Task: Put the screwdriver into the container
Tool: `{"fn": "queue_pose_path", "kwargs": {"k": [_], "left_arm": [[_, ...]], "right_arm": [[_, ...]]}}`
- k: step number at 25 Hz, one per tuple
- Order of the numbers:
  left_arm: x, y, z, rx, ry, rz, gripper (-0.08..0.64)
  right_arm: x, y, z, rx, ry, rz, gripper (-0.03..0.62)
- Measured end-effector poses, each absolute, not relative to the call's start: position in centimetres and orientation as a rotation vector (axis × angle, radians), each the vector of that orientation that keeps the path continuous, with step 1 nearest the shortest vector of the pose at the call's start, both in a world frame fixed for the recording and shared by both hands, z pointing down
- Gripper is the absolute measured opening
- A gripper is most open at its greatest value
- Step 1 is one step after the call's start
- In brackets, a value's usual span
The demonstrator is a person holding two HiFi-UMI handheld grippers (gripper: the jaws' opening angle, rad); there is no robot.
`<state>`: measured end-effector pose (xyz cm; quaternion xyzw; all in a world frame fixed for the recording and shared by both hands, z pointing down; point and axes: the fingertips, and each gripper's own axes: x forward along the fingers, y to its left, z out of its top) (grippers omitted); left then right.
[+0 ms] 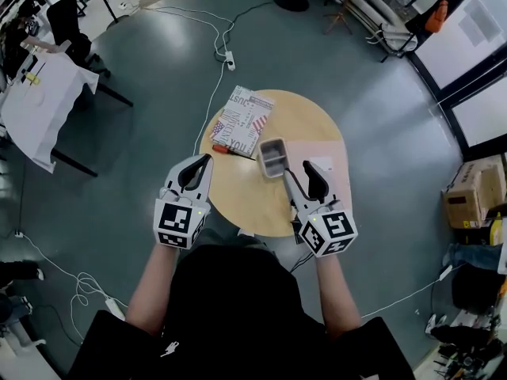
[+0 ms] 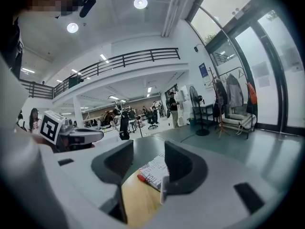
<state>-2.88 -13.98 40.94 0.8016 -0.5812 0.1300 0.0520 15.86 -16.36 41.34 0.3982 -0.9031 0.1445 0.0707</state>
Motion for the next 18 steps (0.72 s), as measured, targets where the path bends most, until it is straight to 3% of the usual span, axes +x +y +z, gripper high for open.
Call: {"fn": "queue_pose_path", "kwargs": {"k": [11,18], "left_arm": [[-4.4,-16.3,43.7,2.398,-1.714,0.401,0.006],[-6.6,-18.7,46.8,2.41,-1.621,0.434,0.005]], "right_arm": [[13.5,-18.1,43.7,1.104,-2.634,0.4,0.283],[10.2,-19.5,47.7,1.041,-2.516,0.377,0.305]]}}
